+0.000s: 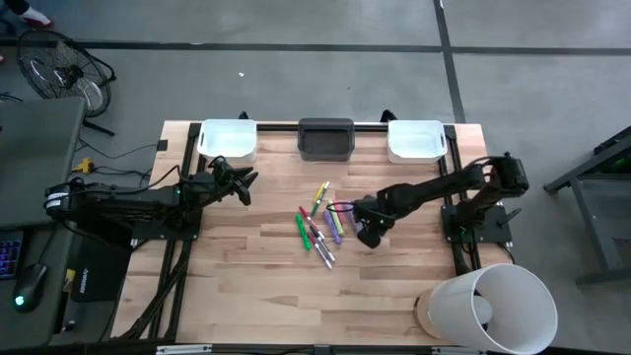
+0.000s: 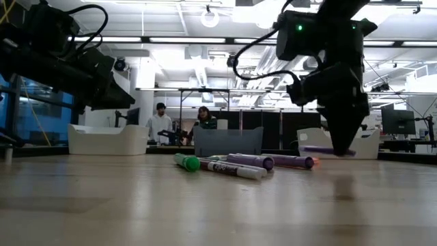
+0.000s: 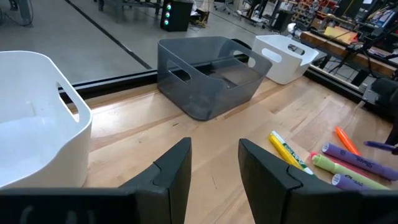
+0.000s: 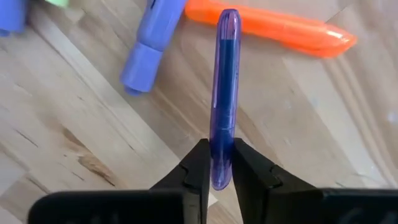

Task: Pick & Place Markers
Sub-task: Put the violet pen into the right white bin

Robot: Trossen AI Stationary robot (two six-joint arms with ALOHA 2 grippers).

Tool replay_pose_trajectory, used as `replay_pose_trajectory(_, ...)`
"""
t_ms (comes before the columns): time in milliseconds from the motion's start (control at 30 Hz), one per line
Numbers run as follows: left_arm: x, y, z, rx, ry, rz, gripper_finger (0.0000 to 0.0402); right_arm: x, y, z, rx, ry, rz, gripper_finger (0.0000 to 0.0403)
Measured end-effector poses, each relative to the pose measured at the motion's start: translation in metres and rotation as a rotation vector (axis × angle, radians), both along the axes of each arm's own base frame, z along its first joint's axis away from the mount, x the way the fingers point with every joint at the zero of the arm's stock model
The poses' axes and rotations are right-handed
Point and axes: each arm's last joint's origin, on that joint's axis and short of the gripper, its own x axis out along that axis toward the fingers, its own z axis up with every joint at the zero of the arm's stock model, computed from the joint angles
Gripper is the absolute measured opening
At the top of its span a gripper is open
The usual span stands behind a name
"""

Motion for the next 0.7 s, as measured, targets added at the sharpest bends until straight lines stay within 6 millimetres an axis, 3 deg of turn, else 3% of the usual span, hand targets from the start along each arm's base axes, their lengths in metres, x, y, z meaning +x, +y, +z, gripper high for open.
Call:
replay_pose_trajectory(367, 0.000, 0.000, 0.000, 0.000, 0.000, 0.000, 0.0131, -0.015, -0.013, 0.036, -0.049, -0.105, -0.104, 0.0049)
replay_pose_trajectory(700, 0.000, 0.000, 0.000, 0.000, 0.000, 0.000, 0.0131, -0.046, -0.049, 0.071, -0.190, -0.164, -0.292, 0.0040)
